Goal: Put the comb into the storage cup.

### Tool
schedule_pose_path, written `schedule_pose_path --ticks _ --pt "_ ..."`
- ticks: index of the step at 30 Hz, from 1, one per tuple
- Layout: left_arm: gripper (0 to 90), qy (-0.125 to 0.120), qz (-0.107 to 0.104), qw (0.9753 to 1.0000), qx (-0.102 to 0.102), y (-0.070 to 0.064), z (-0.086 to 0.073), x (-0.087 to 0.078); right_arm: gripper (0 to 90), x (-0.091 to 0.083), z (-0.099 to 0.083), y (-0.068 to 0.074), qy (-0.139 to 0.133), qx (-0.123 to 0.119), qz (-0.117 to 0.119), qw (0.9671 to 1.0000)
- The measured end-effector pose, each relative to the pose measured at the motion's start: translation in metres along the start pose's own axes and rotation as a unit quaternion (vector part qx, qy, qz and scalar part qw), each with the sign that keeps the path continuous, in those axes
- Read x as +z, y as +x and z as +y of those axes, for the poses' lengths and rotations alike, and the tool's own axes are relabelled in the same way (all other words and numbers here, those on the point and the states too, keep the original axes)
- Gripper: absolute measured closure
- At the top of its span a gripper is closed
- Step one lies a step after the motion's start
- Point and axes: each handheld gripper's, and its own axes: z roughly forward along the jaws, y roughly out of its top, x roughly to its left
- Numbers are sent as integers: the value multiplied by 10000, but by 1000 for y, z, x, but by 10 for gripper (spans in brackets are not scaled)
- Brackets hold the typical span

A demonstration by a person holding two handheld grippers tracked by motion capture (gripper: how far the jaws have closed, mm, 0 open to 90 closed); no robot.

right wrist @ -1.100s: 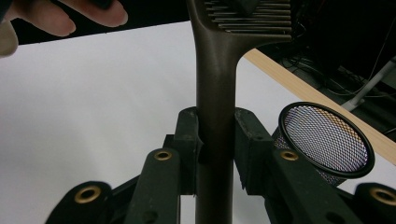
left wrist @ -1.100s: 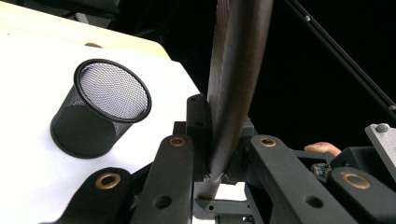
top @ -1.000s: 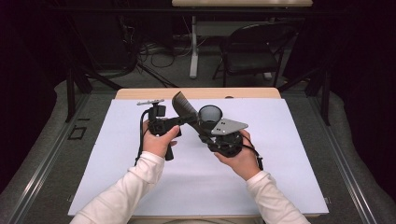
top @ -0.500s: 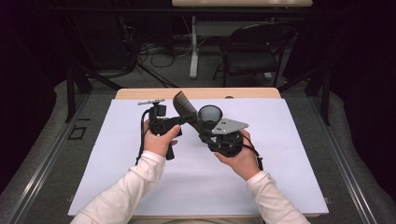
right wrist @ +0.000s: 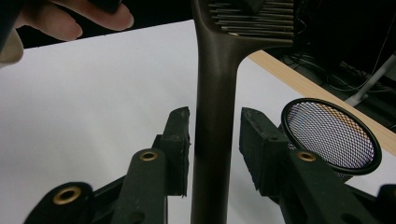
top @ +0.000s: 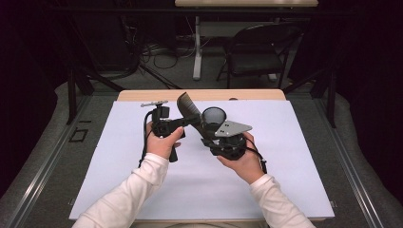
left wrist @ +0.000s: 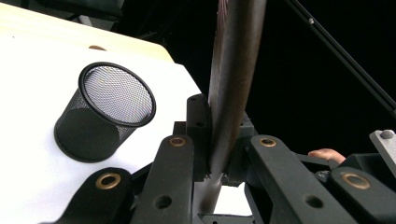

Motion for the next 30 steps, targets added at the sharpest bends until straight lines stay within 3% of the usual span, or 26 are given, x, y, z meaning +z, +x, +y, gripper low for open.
schedule_pose_path --ticks 19,30 --pt "837 -281 52 9993 224 1 1 -1 510 -2 1 -4 -96 168 -20 9998" --pt "837 -474 90 9975 519 3 2 -2 445 -3 2 -6 -116 158 -93 9998"
